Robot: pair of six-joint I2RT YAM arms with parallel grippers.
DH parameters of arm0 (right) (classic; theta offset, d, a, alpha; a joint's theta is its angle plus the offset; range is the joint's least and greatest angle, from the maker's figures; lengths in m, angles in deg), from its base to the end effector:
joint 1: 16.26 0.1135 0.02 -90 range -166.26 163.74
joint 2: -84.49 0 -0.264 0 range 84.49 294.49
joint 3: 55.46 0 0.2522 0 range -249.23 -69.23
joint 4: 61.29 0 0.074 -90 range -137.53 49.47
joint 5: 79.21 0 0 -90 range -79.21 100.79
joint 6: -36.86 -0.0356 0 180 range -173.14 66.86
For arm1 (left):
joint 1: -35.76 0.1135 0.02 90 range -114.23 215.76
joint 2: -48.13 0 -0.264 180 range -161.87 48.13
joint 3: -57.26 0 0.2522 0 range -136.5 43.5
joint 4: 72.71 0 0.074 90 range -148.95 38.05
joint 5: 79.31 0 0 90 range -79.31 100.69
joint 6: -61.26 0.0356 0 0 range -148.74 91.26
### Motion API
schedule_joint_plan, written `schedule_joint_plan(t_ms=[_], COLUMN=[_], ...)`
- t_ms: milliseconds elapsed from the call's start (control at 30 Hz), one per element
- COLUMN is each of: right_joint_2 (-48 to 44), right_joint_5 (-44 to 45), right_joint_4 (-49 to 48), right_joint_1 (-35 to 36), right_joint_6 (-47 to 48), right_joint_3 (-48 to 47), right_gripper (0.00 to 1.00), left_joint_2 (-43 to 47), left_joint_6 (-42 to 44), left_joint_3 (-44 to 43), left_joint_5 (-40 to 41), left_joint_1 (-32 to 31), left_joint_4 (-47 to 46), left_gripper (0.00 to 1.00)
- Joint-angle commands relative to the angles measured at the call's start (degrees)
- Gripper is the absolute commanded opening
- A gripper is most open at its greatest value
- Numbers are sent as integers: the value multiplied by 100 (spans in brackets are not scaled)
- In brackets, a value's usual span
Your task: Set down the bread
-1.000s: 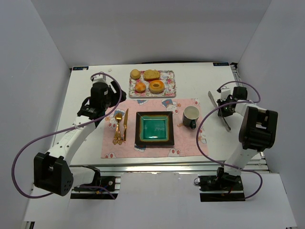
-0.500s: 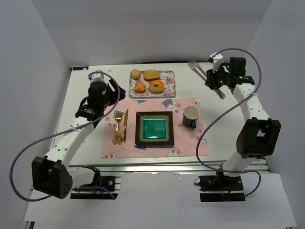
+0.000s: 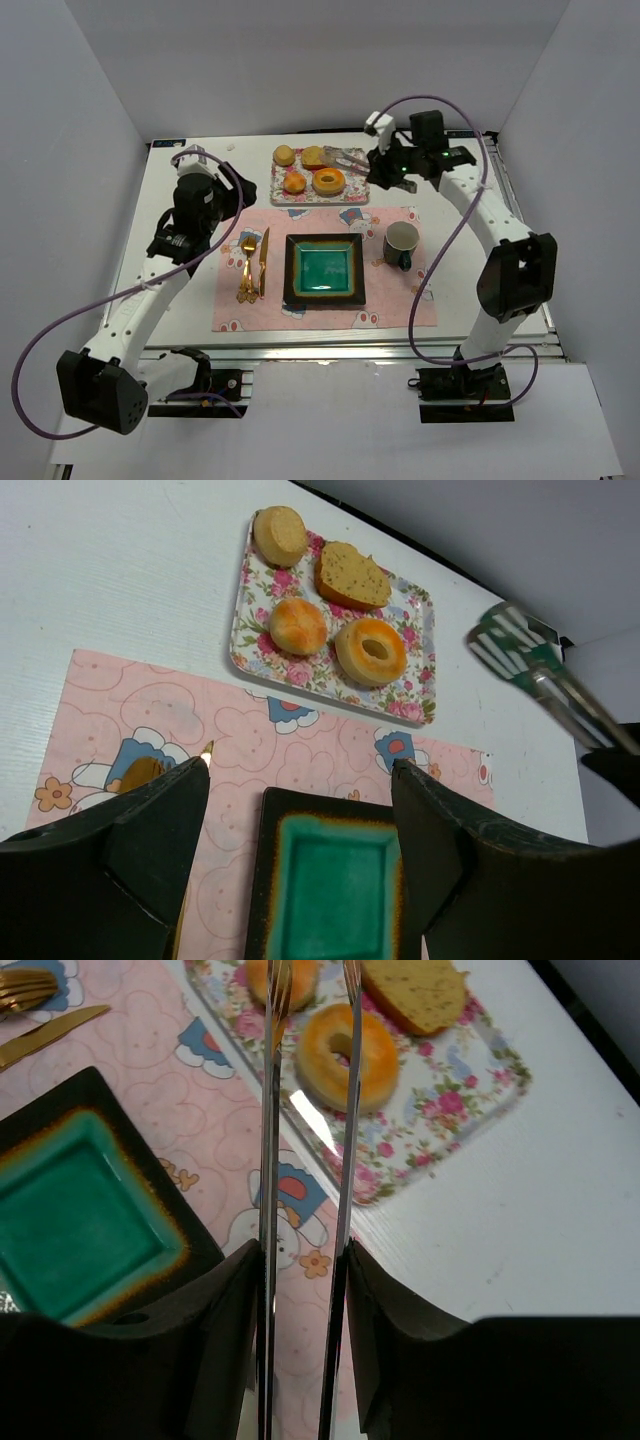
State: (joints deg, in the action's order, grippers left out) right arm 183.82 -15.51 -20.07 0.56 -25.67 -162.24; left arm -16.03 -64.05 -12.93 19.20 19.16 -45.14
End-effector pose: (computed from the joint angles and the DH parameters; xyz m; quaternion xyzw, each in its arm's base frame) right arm 0.3792 0.1311 0.3478 -0.4231 0.7551 0.1572 0.4755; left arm 0.2481 -0.0685 0.3375 -0.1752 0.8068 -0.1904 0.5312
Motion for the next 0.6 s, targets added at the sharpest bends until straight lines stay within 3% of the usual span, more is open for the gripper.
schedule_joint_plan(t_ms=[0, 300, 567], right_joint_2=[279, 1123, 1414], right_joint_5=[177, 1057, 1733], right_joint_4=[83, 22, -565], right_joint_1=[531, 1306, 1631], right_joint_6=[268, 786, 1226], right_joint_3=[-314, -867, -745], right_gripper=[44, 45, 47], left_joint_2=[298, 580, 633], left_joint_6=[-37, -134, -196], left_joint_3=[-62, 193, 290], left_joint_5=[168, 300, 326], left_joint_1=[43, 43, 52], left_joint_4=[166, 246, 184], left_gripper=[83, 83, 83])
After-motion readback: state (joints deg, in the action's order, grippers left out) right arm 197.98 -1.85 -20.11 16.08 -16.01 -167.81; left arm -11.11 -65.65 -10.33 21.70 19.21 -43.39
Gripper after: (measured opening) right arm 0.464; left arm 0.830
